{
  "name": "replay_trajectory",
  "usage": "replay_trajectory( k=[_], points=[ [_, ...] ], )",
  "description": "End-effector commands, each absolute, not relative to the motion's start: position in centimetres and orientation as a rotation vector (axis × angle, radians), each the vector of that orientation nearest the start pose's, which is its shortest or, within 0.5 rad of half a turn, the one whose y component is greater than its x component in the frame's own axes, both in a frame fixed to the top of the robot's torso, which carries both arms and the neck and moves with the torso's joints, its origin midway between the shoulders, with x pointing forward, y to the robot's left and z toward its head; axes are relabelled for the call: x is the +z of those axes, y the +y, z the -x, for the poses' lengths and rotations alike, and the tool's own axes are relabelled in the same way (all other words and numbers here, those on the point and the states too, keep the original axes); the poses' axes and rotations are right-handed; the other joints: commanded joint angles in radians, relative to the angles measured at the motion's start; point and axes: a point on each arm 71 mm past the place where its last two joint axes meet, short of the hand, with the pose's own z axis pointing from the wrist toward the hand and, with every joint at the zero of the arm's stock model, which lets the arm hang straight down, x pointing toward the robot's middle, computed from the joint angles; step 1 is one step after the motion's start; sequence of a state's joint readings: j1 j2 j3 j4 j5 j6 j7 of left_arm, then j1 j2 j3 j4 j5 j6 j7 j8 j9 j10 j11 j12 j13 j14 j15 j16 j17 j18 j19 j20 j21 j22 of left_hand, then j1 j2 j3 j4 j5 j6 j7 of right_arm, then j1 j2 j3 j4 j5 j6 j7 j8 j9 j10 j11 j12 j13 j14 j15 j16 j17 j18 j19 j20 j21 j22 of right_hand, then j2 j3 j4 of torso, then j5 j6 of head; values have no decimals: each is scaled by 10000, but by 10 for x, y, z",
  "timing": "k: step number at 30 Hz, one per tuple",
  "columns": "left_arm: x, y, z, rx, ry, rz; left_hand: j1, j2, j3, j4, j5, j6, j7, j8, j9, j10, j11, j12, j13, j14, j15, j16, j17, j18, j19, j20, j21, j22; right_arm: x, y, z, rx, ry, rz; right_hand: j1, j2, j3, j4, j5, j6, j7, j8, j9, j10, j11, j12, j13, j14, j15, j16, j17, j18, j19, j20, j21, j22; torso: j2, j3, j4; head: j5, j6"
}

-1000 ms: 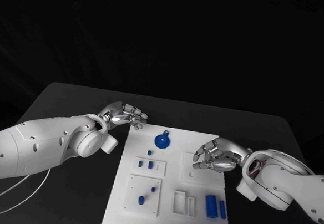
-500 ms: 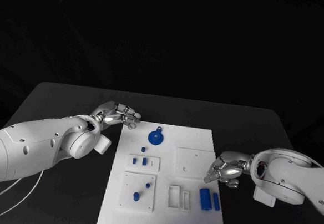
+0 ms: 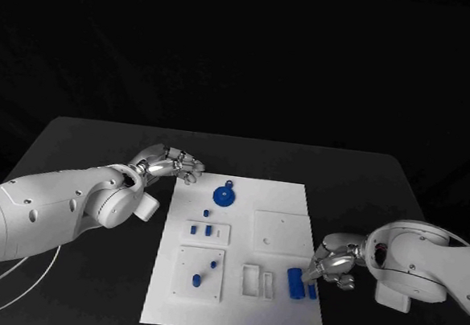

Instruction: Assemble the parts on the task board

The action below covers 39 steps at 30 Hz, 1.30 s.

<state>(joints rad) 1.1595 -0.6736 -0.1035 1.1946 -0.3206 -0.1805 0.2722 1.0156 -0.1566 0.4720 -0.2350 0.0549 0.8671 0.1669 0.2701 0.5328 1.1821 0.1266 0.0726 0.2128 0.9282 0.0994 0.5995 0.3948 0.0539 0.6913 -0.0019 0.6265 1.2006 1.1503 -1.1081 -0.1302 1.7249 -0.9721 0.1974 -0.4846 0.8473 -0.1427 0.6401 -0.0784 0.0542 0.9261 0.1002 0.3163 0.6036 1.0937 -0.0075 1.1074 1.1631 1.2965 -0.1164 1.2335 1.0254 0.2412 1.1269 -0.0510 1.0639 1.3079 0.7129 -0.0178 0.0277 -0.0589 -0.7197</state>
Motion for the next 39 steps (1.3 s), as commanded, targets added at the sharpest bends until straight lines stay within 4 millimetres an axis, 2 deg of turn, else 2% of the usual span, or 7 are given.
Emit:
replay_trajectory(
  k=[1,9,20,28,32,35,39],
  points=[
    [-244,209,-522,-13407,17010,8505,-150,22,-143,-24,-17,-80,4,24,-23,-84,-12,-22,-16,-57,26,-62,36,122,-36,40,-70,7,-266,-286,-391,3232,25772,-2849,-144,-53,-98,31,-49,31,92,-53,17,49,43,11,17,39,38,54,23,206,13,-114,51,234,2,-7,15,-25,-29],
    [-243,212,-522,-13353,16981,8533,-279,51,-265,-17,-18,-136,25,2,-52,-104,-5,-27,-33,-84,41,-135,80,125,-42,52,-138,-3,-272,-276,-387,3159,25749,-2569,-657,-235,-478,142,-52,-13,103,-101,51,45,49,9,65,28,46,70,73,206,-41,-122,94,222,13,3,17,0,-76],
    [-244,212,-521,-13396,17020,8535,-309,94,-287,-6,-18,-141,26,4,-59,-108,-4,-26,-38,-86,45,-160,100,127,-43,57,-163,-4,-273,-260,-392,3286,25064,-2269,-896,-182,-878,-17,-50,-167,137,-266,18,45,80,2,138,12,72,71,140,206,-121,-206,149,210,12,1,14,53,-136],
    [-244,213,-521,-13423,17066,8537,-324,115,-298,1,-17,-142,26,6,-63,-113,-2,-27,-42,-87,47,-173,110,128,-42,59,-174,-4,-281,-250,-395,3197,24684,-2201,-1021,-218,-1007,-26,-49,-200,154,-323,3,42,97,-8,164,10,89,64,161,206,-143,-227,156,200,12,-2,15,118,-168],
    [-244,213,-520,-13426,17087,8561,-334,127,-303,6,-17,-143,27,7,-65,-115,-2,-27,-44,-88,48,-180,116,128,-42,61,-180,-4,-288,-239,-393,3436,24647,-2160,-1307,-327,-1237,45,-47,-275,171,-390,-30,44,118,-6,179,8,105,66,175,206,-165,-224,159,199,9,-8,13,138,-193],
    [-244,213,-520,-13441,17099,8559,-334,134,-304,5,-17,-144,26,7,-66,-117,-1,-28,-45,-88,48,-183,119,129,-42,60,-184,-4,-294,-232,-390,3542,24885,-2047,-1409,-119,-1619,-220,-40,-245,170,-445,-69,32,105,-6,224,-7,102,67,217,206,-228,-293,171,199,8,-7,11,158,-218],
    [-244,213,-520,-13437,17116,8565,-333,143,-306,4,-16,-145,26,8,-67,-119,-1,-28,-46,-89,49,-188,123,130,-43,61,-189,-4,-299,-228,-386,3597,25338,-2023,-1416,-21,-1746,-366,-41,-218,164,-474,-93,33,105,-17,242,-9,97,56,232,206,-249,-318,171,192,10,-10,22,164,-235]
  ],
)
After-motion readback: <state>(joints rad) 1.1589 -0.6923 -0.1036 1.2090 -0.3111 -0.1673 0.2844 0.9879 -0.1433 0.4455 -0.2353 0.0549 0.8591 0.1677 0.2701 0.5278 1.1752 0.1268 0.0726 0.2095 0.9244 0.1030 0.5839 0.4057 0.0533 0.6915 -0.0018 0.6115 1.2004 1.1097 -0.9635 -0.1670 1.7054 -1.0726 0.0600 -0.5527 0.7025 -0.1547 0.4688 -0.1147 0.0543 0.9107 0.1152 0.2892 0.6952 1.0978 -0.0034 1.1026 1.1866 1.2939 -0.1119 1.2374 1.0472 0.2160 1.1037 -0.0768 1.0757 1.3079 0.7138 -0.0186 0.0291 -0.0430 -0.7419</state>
